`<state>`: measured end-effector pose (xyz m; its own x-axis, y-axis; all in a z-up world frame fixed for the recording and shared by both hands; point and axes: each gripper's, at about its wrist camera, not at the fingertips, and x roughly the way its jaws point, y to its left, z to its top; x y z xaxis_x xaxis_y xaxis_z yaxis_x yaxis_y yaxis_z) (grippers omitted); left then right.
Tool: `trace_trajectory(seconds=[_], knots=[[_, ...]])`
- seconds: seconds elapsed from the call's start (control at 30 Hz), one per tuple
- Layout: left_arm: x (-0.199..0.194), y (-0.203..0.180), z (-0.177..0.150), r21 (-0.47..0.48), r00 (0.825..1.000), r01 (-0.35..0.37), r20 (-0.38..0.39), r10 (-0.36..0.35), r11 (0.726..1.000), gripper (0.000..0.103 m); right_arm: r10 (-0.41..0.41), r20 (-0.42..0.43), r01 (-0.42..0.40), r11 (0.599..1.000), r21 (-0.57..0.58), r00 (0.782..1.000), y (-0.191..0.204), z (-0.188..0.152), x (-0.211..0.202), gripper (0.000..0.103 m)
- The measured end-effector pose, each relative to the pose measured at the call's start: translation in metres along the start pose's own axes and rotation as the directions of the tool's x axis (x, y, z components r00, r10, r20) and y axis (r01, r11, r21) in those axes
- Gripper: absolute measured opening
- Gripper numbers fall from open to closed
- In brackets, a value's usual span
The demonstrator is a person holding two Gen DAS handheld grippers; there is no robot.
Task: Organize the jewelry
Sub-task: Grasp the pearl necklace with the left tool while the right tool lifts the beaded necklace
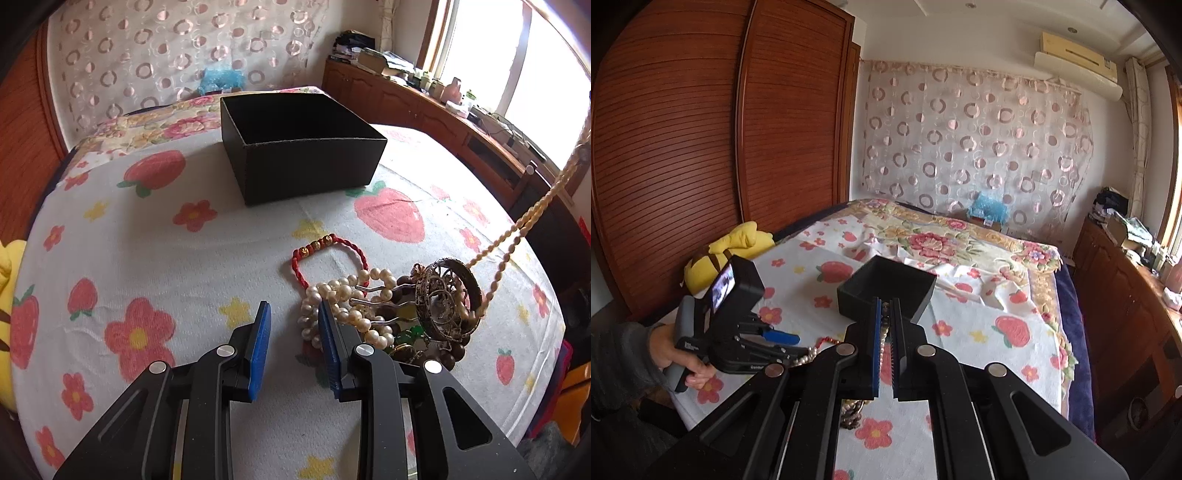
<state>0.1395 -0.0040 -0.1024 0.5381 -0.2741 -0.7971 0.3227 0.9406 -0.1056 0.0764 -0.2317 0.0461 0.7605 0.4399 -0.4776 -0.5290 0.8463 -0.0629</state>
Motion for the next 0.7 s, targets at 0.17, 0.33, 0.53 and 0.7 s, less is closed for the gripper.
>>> trace_trajectory(seconds=[0.17,0.33,0.53,0.7], knots=[[0.0,-0.004,0.0,0.027,1.0,0.028,-0.003,-0.028,0.999,0.007,-0.007,0.041,0.007,1.0,-0.007,0.999,0.004,0.014,-0.011,0.005],[-0.006,-0.01,0.001,0.043,1.0,0.006,0.025,-0.007,0.999,0.006,-0.016,0.055,0.017,1.0,-0.023,0.998,0.004,0.023,-0.015,0.005],[-0.041,-0.009,0.012,0.012,0.99,0.028,0.135,-0.03,1.0,0.006,-0.028,0.059,0.03,0.999,-0.025,0.998,-0.002,0.029,-0.014,0.005],[-0.068,-0.02,0.017,0.027,0.98,0.036,0.197,-0.041,0.999,0.006,-0.045,-0.013,0.044,0.999,-0.03,0.999,-0.005,0.01,0.0,0.005]])
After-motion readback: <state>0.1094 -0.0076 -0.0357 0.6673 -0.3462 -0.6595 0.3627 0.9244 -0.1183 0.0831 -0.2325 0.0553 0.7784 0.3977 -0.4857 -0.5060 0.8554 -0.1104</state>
